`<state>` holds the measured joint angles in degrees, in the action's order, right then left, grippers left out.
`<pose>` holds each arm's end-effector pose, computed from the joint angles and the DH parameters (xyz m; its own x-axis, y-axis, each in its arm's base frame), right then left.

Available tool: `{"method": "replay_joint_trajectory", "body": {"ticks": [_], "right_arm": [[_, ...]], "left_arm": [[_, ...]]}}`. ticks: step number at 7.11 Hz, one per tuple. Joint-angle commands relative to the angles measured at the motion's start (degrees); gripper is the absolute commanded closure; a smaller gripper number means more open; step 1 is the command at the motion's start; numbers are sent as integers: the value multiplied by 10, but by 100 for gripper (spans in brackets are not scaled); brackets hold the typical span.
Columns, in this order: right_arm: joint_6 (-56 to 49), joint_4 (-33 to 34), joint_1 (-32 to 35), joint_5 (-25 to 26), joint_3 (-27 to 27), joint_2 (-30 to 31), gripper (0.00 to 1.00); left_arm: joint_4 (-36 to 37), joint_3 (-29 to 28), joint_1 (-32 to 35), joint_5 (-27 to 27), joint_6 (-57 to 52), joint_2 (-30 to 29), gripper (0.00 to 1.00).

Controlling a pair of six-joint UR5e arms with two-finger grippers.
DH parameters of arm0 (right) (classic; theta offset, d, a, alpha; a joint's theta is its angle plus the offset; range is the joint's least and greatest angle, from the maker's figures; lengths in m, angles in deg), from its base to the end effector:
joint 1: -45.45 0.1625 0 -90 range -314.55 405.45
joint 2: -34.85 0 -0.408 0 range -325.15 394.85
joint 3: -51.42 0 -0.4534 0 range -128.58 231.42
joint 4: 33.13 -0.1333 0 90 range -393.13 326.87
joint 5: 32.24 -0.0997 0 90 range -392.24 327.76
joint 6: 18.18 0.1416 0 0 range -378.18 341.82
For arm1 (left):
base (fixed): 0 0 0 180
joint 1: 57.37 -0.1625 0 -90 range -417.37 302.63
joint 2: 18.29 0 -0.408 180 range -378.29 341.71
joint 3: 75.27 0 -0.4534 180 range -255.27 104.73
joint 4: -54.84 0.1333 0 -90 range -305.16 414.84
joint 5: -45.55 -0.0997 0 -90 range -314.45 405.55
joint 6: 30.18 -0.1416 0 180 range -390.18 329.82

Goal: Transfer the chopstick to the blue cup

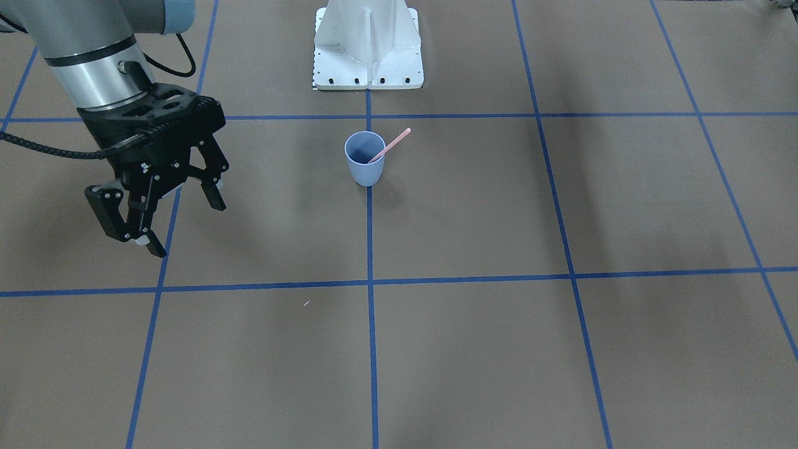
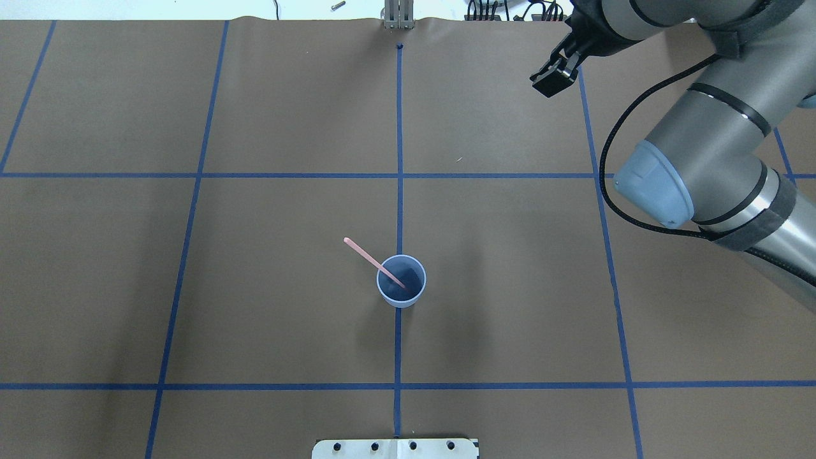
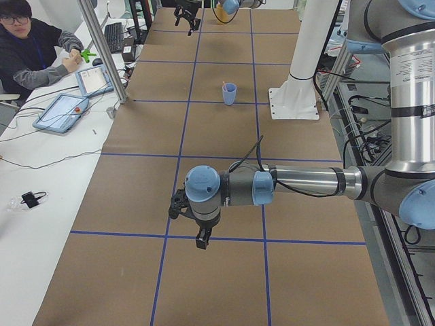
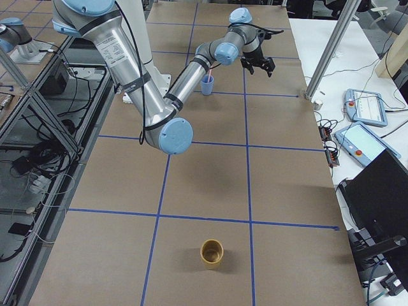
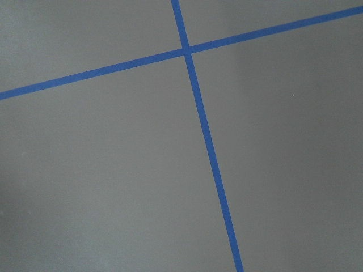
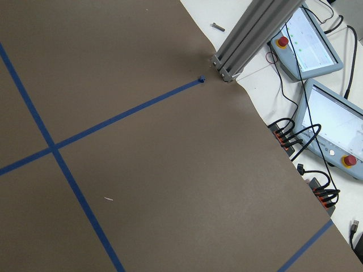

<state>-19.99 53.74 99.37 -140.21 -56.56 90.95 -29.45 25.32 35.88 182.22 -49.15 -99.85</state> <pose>-0.3251 -0.5983 0.1400 0.6089 -0.7787 0.1510 0.3571 0.4391 0.8244 -0.0578 -0.4842 0.6522 0.6639 0.2445 -0.7068 -0.1684 0.9697 0.1773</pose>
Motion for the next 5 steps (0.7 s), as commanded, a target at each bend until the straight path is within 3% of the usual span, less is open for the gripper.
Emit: {"method": "replay_joint_trajectory", "body": {"ticks": [1,5], "right_arm": [[-24,0,5,8,7,6,0],[-104,6,0,91,27,18,1]], "left_arm": [[0,0,0,0,0,0,1],[0,-1,0,0,0,2,1]]}}
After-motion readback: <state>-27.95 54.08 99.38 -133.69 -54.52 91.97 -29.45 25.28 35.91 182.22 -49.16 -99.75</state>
